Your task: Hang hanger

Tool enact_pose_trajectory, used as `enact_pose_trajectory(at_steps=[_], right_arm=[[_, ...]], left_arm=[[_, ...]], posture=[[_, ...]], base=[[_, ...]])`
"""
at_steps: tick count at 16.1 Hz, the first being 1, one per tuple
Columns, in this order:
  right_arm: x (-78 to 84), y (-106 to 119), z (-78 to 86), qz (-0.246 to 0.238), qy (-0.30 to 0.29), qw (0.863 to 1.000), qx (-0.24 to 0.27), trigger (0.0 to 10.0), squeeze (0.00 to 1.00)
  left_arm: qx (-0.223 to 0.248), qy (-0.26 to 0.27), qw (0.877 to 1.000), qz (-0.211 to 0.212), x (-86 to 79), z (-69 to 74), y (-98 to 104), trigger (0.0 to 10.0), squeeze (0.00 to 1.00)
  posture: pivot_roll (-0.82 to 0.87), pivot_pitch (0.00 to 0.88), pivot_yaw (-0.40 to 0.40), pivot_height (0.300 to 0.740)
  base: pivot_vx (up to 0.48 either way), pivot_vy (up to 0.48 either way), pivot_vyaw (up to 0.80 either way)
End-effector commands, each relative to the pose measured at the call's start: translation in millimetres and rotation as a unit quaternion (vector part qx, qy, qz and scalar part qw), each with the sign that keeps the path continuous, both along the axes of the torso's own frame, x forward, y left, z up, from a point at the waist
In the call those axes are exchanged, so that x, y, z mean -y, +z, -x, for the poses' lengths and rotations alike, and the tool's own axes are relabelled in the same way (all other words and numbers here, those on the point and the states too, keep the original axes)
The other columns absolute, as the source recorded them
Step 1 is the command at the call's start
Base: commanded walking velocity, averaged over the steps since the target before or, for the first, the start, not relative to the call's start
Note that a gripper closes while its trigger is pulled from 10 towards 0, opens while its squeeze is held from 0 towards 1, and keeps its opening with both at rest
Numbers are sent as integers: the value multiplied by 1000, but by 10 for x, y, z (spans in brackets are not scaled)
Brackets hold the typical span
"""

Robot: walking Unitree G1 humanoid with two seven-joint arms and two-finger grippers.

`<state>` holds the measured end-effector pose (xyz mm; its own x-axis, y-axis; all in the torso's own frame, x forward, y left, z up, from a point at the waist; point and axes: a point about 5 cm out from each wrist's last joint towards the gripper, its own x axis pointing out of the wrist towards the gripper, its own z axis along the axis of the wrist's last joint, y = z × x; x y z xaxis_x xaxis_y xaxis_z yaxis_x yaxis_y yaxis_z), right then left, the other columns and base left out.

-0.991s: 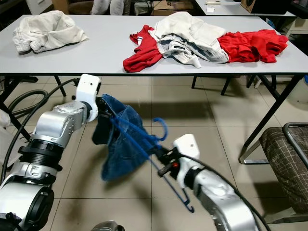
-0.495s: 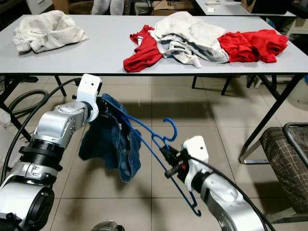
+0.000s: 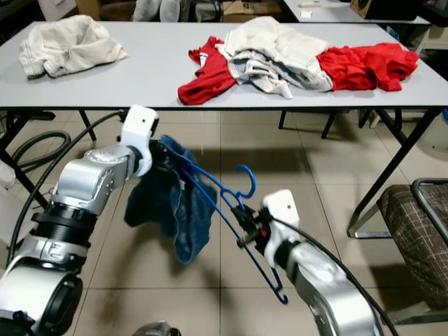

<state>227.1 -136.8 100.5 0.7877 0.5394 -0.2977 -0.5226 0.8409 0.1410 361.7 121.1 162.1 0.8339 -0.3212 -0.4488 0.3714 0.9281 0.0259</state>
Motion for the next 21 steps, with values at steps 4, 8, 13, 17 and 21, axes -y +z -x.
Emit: enact_pose_trajectory(at_steps=[4,8,13,17,21], right_arm=[[-51,-150,-34,61,-35,997,-27,10000,0],[143,-115,-115,54,-187,981,16,10000,0],[420,-39,-123,-87,-251,963,51,10000,0],[294,-101,-136,-201,-126,971,14,10000,0],[258,31,-340,-298,-162,940,31,10000,0]], left_arm=[[15,-7,1000,26,49,11,201,0,0],[16,-78,996,-32,11,92,162,0,0],[9,-231,972,-44,-27,237,181,0,0],[4,-372,926,63,92,447,398,0,0],[8,-377,924,61,96,441,387,0,0]], posture=[[5,0,38,740],[1,0,38,740],[-15,0,52,740],[-34,0,52,740],[-30,0,41,740]], base=[[0,0,0],[0,0,0],[0,0,0],[0,0,0],[0,0,0]])
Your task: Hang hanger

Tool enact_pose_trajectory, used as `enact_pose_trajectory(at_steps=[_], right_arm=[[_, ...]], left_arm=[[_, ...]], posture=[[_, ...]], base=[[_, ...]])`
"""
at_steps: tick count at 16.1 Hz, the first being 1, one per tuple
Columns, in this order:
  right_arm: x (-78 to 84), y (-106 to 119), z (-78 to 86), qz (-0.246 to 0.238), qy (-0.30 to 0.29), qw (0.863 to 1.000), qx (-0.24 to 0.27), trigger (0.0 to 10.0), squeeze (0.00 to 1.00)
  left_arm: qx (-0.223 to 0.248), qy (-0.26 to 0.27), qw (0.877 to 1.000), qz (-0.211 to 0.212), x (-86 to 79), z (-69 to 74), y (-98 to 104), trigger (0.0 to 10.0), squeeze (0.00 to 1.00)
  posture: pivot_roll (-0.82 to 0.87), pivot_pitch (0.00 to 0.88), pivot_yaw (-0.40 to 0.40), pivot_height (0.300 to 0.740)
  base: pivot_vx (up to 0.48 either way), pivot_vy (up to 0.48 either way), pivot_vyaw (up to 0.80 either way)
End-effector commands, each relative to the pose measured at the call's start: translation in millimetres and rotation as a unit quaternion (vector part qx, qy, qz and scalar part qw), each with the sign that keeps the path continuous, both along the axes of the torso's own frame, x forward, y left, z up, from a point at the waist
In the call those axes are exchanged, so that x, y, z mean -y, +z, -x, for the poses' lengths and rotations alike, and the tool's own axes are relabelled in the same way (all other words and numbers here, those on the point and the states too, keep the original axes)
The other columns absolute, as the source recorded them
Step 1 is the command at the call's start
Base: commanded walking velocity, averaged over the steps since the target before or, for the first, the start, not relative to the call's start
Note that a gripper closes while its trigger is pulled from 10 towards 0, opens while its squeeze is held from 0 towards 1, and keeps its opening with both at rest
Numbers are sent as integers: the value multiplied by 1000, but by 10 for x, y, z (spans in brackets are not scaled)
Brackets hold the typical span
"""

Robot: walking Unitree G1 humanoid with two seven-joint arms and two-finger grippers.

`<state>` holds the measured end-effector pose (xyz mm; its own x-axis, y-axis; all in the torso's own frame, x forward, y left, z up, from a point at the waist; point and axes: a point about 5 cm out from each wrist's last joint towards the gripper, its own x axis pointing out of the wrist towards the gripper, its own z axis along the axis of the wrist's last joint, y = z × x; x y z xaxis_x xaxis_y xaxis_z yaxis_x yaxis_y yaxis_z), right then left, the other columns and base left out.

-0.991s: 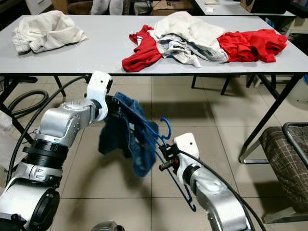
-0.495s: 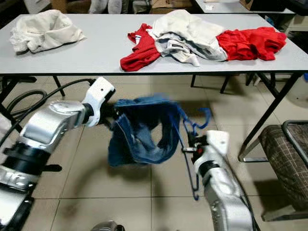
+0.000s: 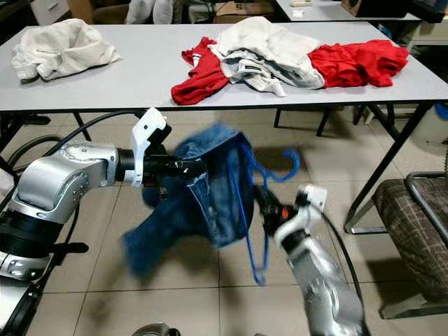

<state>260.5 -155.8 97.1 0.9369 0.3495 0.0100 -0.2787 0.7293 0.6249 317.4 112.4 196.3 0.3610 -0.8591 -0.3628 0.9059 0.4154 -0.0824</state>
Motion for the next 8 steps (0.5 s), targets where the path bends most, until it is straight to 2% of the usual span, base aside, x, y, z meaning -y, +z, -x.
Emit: enact_pose_trajectory(at_steps=[1,4,8], right_arm=[[67,138,-83,-48,-27,998,24,10000,0],[12,230,-217,-112,-33,993,30,10000,0],[-40,273,-352,-151,-34,988,30,10000,0]], left_arm=[[8,-13,1000,-4,11,22,19,0,0],[5,-16,1000,3,51,38,22,0,0],[-1,-43,999,28,116,79,78,0,0]], posture=[[-30,0,39,740],[-28,0,35,740],[-24,0,35,740]], base=[[0,0,0],[0,0,0],[0,0,0]])
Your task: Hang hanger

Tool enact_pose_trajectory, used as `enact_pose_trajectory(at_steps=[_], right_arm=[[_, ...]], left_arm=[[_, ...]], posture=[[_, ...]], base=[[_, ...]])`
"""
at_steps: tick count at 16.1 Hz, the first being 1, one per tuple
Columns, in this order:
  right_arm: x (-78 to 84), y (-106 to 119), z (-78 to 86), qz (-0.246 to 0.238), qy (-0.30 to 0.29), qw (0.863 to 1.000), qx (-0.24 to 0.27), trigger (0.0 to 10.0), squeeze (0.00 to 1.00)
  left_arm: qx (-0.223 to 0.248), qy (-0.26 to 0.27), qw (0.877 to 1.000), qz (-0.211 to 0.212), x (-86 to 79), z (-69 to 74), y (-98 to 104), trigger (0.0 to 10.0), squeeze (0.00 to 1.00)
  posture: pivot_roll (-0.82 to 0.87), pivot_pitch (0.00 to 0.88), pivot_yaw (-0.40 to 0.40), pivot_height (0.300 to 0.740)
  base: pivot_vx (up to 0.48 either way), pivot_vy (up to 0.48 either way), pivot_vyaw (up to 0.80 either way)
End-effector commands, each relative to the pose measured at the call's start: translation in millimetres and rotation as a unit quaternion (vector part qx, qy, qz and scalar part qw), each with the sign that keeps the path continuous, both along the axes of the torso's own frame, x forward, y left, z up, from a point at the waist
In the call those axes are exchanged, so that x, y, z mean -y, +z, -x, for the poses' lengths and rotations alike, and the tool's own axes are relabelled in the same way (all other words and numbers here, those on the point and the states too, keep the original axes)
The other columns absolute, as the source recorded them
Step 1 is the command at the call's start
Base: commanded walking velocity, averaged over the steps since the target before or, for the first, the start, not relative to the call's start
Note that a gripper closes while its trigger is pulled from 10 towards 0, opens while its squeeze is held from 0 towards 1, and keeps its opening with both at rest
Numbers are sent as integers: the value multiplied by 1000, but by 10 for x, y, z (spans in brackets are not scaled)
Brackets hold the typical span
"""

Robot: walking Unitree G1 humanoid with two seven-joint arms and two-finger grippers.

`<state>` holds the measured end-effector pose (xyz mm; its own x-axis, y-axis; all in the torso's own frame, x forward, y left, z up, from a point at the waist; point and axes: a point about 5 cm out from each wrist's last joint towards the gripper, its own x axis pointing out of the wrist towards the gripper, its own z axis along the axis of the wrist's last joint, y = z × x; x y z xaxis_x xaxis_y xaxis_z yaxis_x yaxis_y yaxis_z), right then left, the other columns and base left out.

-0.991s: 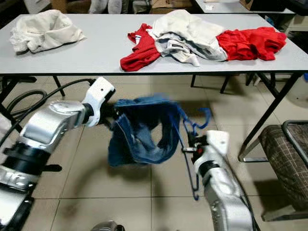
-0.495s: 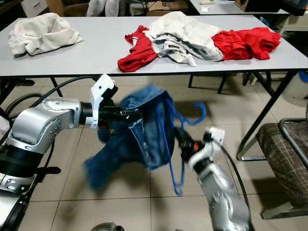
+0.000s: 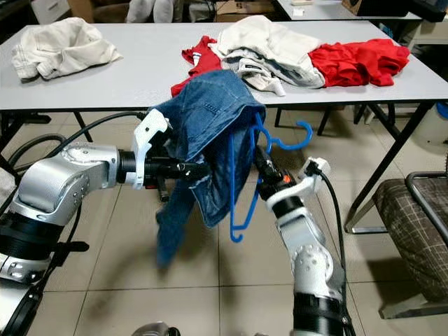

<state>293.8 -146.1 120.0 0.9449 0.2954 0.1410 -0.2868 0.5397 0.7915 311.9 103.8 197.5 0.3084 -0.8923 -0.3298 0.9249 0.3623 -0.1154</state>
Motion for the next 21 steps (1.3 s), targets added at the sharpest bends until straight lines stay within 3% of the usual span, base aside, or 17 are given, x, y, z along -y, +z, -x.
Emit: enact_pose_trajectory(at_steps=[1,4,8,12,13,15,17,18,19,21], right_arm=[[47,47,-53,-15,-19,1000,6,10000,0],[100,35,-171,-22,-59,998,-11,10000,0],[151,33,-313,-34,-114,993,-26,10000,0],[148,58,-430,-52,-153,986,-34,10000,0],[139,61,-446,-40,-157,986,-33,10000,0],[10,68,-481,48,-145,988,-9,10000,0],[-56,40,-466,87,-137,987,0,10000,0],[-72,31,-452,100,-134,986,5,10000,0],[-113,-7,-400,149,-121,981,14,10000,0],[-132,-86,-336,212,-97,972,10,10000,0]], left_arm=[[4,-25,1000,10,58,47,73,0,0],[-8,-50,999,14,108,118,56,0,0],[-50,-90,990,93,261,262,197,0,0],[-114,-80,974,177,417,245,368,0,0],[-121,-74,972,190,442,230,400,0,0],[-152,-44,955,251,516,140,593,0,0],[-172,-22,943,284,508,60,690,0,0],[-182,-11,936,301,490,20,736,0,0],[-189,43,927,322,399,-114,807,0,0],[-182,99,919,334,271,-238,815,0,0]], posture=[[-24,0,34,740],[-22,0,31,740],[-16,0,26,740],[-11,0,28,740],[-11,0,28,740],[-11,0,30,740],[-9,0,27,740],[-9,0,27,740],[-8,0,22,740],[-9,0,20,740]], base=[[0,0,0],[0,0,0],[0,0,0],[0,0,0],[0,0,0],[0,0,0],[0,0,0],[0,0,0],[0,0,0],[0,0,0]])
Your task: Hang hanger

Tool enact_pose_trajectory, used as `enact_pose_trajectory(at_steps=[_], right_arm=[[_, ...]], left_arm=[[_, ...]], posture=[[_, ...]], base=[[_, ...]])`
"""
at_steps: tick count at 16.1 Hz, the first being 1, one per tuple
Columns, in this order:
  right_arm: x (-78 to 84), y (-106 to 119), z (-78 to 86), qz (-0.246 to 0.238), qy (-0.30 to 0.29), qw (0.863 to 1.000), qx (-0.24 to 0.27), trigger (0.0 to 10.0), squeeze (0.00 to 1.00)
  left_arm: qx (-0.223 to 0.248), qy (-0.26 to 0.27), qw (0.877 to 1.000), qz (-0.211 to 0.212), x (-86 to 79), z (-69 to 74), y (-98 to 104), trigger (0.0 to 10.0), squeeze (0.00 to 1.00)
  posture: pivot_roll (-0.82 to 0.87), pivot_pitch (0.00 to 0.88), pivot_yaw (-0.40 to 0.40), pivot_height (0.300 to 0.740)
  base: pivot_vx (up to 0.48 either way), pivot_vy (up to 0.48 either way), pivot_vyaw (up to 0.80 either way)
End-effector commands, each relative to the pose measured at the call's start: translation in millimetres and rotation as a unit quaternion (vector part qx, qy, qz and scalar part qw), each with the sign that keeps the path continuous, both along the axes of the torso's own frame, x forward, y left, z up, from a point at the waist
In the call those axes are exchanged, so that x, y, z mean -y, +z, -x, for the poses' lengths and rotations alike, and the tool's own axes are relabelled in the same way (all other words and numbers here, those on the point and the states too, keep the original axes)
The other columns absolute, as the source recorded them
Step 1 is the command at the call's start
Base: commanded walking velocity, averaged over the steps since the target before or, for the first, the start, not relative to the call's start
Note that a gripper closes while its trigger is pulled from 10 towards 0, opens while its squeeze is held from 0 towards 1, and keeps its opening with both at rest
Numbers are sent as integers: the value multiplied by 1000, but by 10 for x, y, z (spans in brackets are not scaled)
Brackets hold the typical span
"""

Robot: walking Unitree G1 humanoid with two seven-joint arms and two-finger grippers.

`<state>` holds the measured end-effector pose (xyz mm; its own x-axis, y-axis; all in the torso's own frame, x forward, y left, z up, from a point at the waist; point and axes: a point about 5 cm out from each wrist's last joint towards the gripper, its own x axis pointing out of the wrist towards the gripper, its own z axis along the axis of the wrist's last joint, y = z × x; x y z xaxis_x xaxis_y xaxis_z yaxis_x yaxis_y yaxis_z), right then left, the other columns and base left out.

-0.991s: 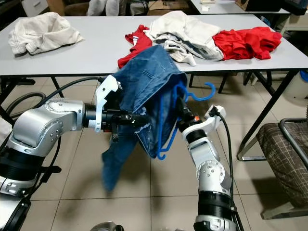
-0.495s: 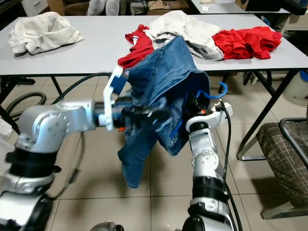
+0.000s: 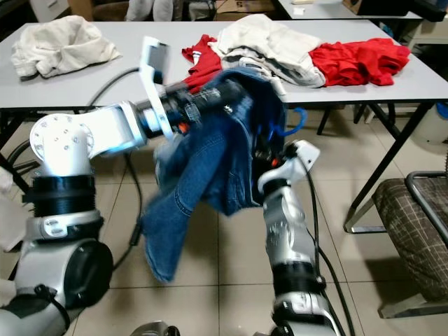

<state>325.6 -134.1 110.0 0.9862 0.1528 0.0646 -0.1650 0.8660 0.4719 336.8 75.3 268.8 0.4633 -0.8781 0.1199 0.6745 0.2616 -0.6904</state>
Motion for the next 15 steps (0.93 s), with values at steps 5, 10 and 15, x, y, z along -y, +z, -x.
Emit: enact_pose_trajectory(at_steps=[5,10,15], right_arm=[[121,-229,394,58,47,995,-69,10000,0],[286,303,679,-2,88,996,-12,10000,0],[262,608,847,-21,140,990,8,10000,0]], left_arm=[[35,198,979,-24,-688,-313,138,1020,0],[21,364,853,-373,-1341,-465,-842,0,0],[48,223,796,-560,-1157,-142,-1758,0,0]], posture=[[-17,0,22,740],[-38,0,31,740],[-51,0,27,740]], base=[[0,0,0],[0,0,0],[0,0,0]])
